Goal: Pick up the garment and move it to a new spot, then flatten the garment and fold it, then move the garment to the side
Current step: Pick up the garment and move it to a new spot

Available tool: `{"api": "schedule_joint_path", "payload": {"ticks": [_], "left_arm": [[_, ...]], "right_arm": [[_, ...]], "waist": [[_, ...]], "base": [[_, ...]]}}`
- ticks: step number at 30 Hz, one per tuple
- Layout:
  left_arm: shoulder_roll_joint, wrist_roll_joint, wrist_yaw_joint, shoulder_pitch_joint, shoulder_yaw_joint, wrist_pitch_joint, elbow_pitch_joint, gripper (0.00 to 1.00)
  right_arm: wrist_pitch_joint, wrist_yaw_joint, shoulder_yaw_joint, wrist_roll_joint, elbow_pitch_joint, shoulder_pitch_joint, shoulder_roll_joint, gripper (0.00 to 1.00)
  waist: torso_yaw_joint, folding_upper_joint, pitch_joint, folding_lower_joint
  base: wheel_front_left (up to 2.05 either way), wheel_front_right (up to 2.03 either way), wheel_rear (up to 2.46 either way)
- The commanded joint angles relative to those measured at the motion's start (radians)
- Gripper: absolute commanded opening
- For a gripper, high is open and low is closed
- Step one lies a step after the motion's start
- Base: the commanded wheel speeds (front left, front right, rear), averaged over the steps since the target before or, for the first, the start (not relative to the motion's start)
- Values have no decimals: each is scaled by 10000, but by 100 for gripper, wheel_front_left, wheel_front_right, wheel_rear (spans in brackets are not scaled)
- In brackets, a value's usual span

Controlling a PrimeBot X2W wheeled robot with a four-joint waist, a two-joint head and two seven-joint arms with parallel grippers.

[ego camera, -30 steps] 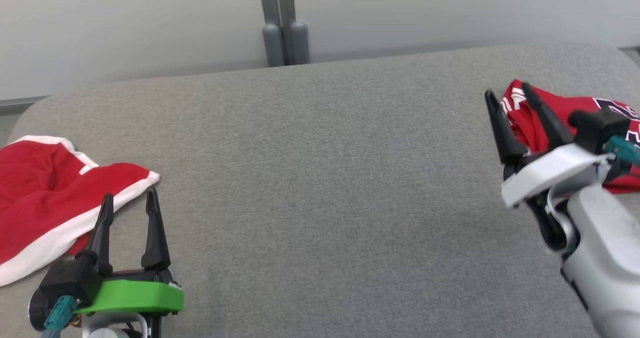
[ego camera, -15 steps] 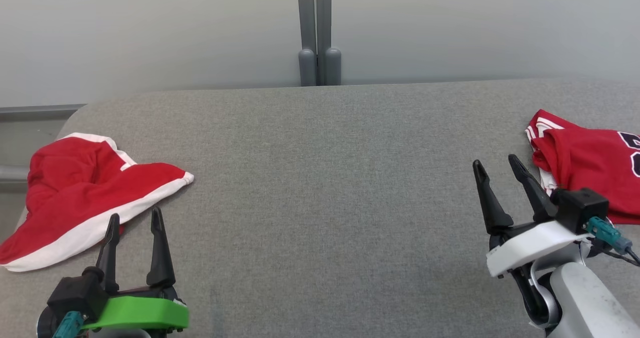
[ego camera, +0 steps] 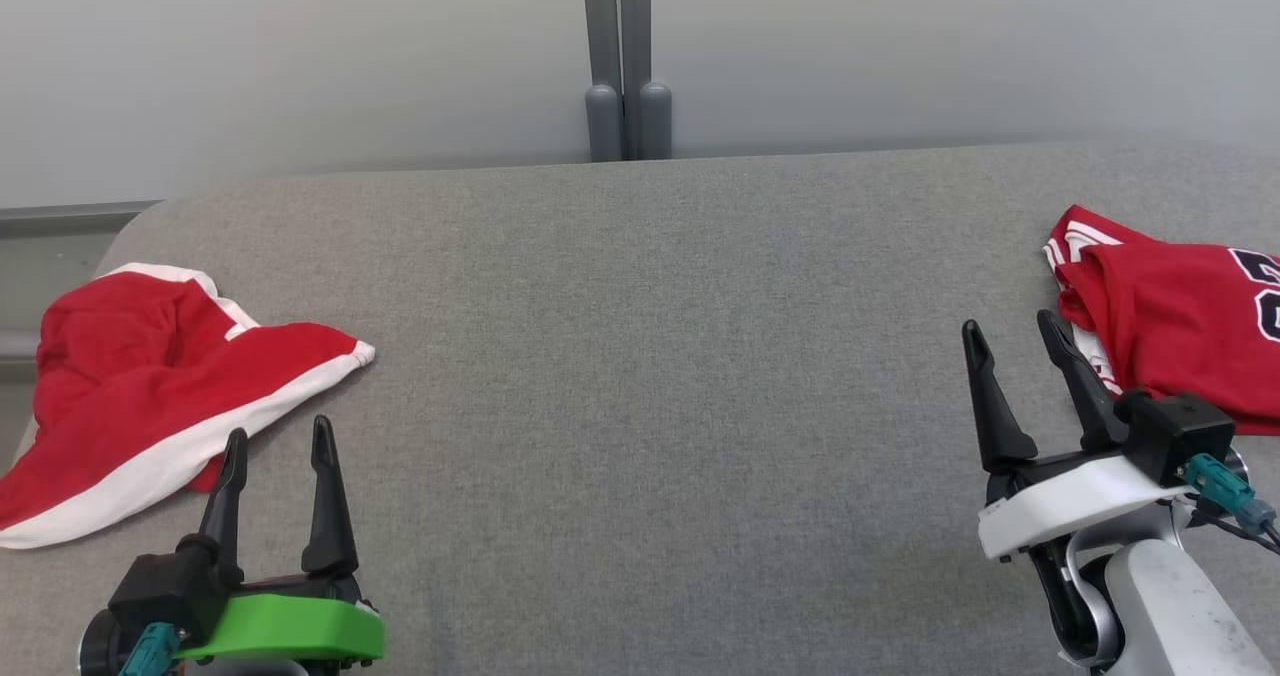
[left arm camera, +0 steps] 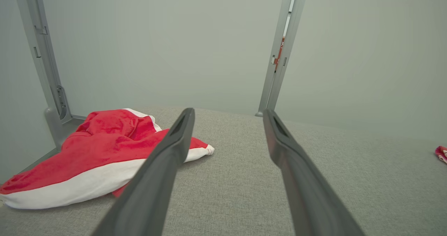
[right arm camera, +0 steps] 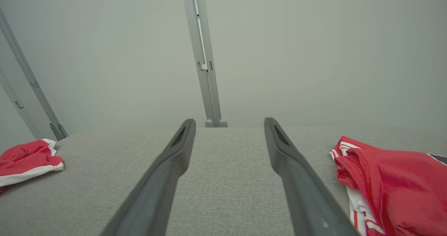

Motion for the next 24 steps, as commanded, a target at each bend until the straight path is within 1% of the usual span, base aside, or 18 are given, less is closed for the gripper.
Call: {"api": "schedule_joint_path", "payload": {"ticks": [1,6,15,18,24], "left_arm": [[-8,54,-54,-53,53,-26,35,100],[-40,86,-90,-35,64,-26,72,100],[-74,108,-163,-141,59,-26,204,100],[-77,97,-176,-276,63,-26,236,100],[-83,139,-122,-333,172,-24,407,100]], "right_arm": [[-24,1,20,-62,-44,132,26,100],[-24,1,120,-21,-7,139,89,100],[-24,1,299,167,86,-72,-11,100],[-24,1,361,234,35,-152,-16,100],[-25,0,479,309,56,-65,-54,100]], "waist": [[-31,0,-7,1],[-72,0,-33,1],[-4,0,3,1],[193,0,115,1],[1031,0,213,1]], "base": [[0,0,0],[0,0,0],[0,0,0],[0,0,0],[0,0,0]]}}
